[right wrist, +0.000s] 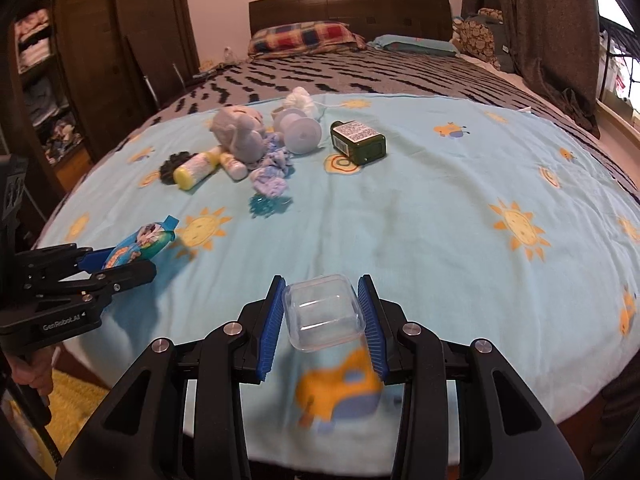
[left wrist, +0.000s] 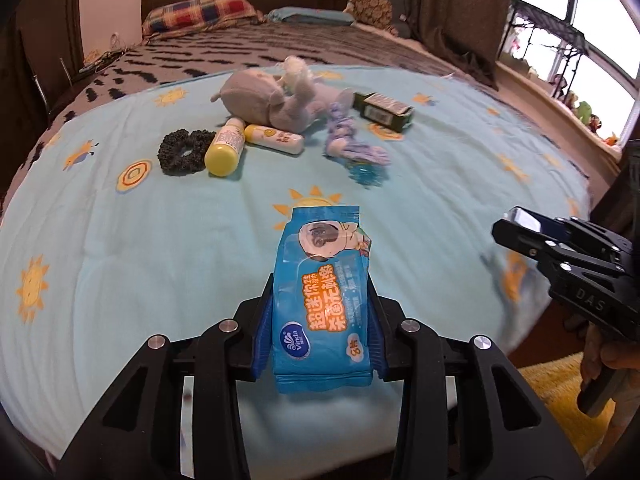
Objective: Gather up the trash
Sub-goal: 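Carry the wipe pack and clear case down into the bin and release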
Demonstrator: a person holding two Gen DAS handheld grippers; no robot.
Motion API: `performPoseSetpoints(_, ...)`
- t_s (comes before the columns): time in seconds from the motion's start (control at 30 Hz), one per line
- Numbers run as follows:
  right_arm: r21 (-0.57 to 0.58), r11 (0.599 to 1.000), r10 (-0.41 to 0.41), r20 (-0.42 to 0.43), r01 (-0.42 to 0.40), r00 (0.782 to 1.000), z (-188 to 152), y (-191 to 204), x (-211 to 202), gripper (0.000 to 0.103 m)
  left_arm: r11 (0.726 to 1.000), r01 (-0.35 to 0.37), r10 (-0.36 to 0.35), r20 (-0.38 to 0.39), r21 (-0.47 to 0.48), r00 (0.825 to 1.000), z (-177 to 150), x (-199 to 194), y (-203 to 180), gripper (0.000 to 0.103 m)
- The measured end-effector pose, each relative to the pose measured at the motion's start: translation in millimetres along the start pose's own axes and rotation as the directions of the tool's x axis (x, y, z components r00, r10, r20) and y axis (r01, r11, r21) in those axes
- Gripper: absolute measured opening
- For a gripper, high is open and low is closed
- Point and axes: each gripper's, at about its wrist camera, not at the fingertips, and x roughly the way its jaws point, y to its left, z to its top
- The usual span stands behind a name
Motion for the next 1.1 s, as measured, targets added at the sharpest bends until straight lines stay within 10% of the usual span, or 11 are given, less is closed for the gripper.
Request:
performPoseSetpoints(0.37,0.023,0.998,0.052,-0.041,-0.051,0.998,-61,11,-48,0.038,0.997,0.075,-0.074,-0.008,0.025,0.997,-70,-48,-33,0.037)
performPoseSetpoints(1.1,0.113,0.993,0.058,-0.37,-0.017,0.927,-160,21,19,0.039,0.991,0.128,-0.11,-0.344,0.03,0.933,-176,40,-57,0.037)
